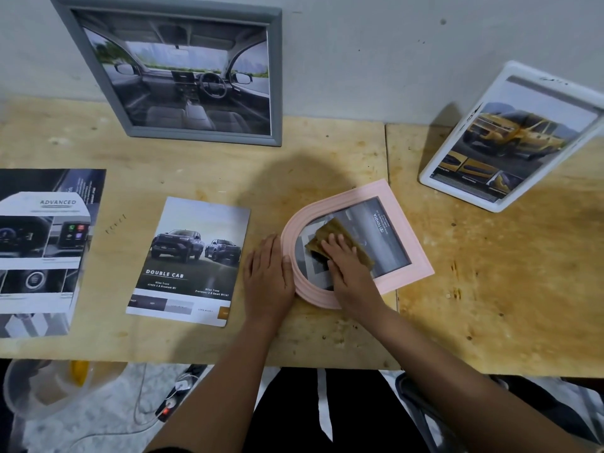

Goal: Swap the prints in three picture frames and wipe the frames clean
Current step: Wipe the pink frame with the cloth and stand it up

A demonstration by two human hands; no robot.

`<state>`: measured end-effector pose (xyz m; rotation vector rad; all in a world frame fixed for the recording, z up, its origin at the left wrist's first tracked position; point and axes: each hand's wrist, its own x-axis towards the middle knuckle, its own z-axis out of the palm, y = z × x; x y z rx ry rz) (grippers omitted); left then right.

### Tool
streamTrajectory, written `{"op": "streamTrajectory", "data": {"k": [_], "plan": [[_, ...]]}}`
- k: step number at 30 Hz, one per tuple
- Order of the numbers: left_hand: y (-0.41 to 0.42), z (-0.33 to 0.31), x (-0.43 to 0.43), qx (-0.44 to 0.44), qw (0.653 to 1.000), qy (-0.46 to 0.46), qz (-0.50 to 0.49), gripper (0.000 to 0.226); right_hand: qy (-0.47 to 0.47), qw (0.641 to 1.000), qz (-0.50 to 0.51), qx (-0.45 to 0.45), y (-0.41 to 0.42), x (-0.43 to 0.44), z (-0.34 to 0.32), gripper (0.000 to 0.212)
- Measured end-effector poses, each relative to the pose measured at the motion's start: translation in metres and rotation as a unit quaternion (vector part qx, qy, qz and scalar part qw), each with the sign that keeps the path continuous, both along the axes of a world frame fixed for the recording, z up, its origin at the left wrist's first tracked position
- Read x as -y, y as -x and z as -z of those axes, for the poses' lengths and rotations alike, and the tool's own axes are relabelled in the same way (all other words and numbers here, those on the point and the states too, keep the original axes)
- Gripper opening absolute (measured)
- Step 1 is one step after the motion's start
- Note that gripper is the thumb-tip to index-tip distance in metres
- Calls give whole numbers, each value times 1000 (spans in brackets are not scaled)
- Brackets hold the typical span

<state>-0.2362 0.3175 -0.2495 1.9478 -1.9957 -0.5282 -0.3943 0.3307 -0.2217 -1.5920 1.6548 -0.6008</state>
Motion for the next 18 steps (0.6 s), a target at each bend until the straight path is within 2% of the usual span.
{"op": "streamTrajectory", "data": {"k": [5,9,13,18], "plan": [[0,0,0,3,1000,6,1,54,-5,987,-144,-64,22,1,-3,44],[1,-1,0,4,1000,7,0,53,58,984,-112,-129,26,7,-6,48],[1,-2,-1,-3,1000,10,-2,53,38,968,-116,-220,9,6,5,64],[1,-2,-1,-11,1000,6,-4,55,39,960,-170,-218,13,10,11,56]]}}
